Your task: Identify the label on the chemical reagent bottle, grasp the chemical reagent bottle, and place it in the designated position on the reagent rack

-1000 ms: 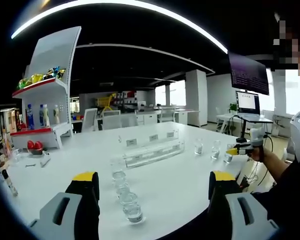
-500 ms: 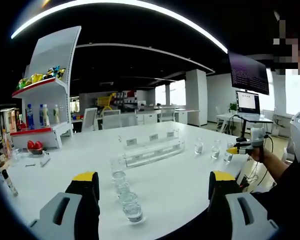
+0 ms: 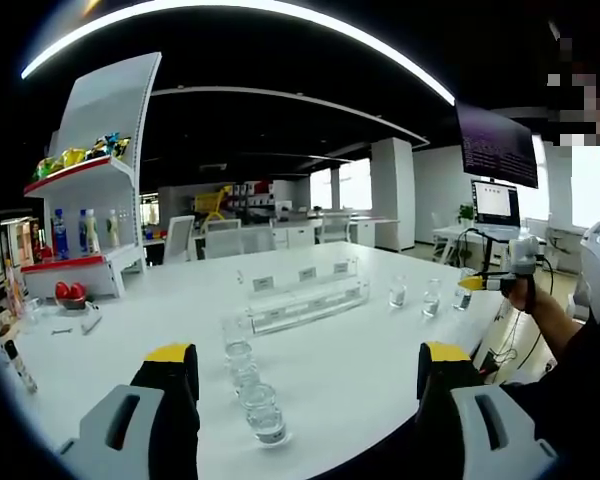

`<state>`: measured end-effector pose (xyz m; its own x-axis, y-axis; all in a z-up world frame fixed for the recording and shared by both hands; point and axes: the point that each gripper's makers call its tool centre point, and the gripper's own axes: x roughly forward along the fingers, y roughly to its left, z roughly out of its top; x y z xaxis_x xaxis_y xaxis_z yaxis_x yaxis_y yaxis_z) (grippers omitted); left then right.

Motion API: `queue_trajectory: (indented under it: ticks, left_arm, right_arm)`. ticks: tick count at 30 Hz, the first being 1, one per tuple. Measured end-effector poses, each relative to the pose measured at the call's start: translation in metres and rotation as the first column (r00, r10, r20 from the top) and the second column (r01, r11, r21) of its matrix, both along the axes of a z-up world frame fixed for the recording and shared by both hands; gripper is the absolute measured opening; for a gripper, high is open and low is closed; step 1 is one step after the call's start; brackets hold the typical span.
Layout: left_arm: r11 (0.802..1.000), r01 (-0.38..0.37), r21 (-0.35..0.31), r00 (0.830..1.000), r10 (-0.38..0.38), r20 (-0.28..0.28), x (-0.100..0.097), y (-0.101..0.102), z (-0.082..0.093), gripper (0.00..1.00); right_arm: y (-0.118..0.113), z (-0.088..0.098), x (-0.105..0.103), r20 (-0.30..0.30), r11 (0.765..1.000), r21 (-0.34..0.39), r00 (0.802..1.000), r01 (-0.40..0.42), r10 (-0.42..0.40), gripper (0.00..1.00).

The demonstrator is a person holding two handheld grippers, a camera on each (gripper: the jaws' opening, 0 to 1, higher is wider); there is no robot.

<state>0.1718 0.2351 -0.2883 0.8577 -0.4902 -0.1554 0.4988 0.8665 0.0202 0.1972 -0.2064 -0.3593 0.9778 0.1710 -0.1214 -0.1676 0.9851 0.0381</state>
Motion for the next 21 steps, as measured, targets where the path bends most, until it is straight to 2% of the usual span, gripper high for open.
queue_trajectory:
  ticks: [7, 12, 17, 21]
  left_arm:
    - [1.000, -0.002, 0.001, 1.000, 0.002, -0.001, 0.000, 0.001, -0.001, 0.90]
    - [1.000, -0.004, 0.007, 1.000, 0.004, -0.001, 0.000, 0.002, -0.001, 0.89]
    - [1.000, 0.010, -0.002, 1.000, -0.010, 0.007, -0.002, -0.001, 0.002, 0.89]
    - [1.000, 0.013, -0.004, 1.000, -0.013, 0.009, -0.003, -0.002, 0.002, 0.89]
  right_arm:
    - [0.004, 0.022, -0.008, 0.029, 1.000, 0.005, 1.000, -0.003, 0.003, 0.19]
    - [0.008, 0.034, -0.014, 0.034, 0.997, 0.072, 0.999, -0.026, 0.023, 0.19]
    - [0.013, 0.045, -0.018, 0.042, 0.996, 0.076, 0.998, -0.039, 0.035, 0.19]
    - [0.022, 0.055, -0.022, 0.050, 0.986, 0.138, 0.995, -0.090, 0.083, 0.19]
